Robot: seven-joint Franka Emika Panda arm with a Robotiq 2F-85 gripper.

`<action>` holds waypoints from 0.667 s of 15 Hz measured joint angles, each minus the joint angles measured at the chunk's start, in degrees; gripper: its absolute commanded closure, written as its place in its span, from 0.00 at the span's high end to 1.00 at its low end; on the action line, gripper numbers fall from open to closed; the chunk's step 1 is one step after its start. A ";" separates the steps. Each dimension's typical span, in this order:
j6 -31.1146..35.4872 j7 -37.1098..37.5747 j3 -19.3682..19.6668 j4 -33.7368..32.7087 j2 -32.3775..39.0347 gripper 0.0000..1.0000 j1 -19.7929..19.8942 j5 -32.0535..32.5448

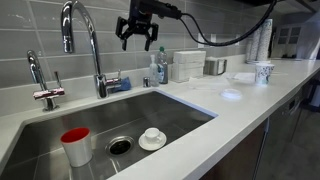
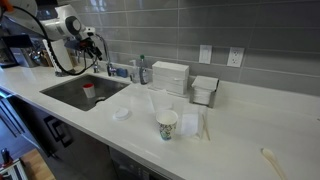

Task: Open the tap faucet

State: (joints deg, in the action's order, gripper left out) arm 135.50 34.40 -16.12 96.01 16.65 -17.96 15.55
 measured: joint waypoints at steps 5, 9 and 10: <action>0.30 -0.19 3.24 -3.94 3.94 1.00 -3.49 0.40; 1.03 -0.21 5.58 -8.88 9.01 0.87 -5.91 0.44; 1.22 -0.25 6.14 -10.23 10.30 0.74 -6.42 0.44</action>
State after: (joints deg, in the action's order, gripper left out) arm 136.72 34.15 -9.97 85.79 26.95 -24.37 15.99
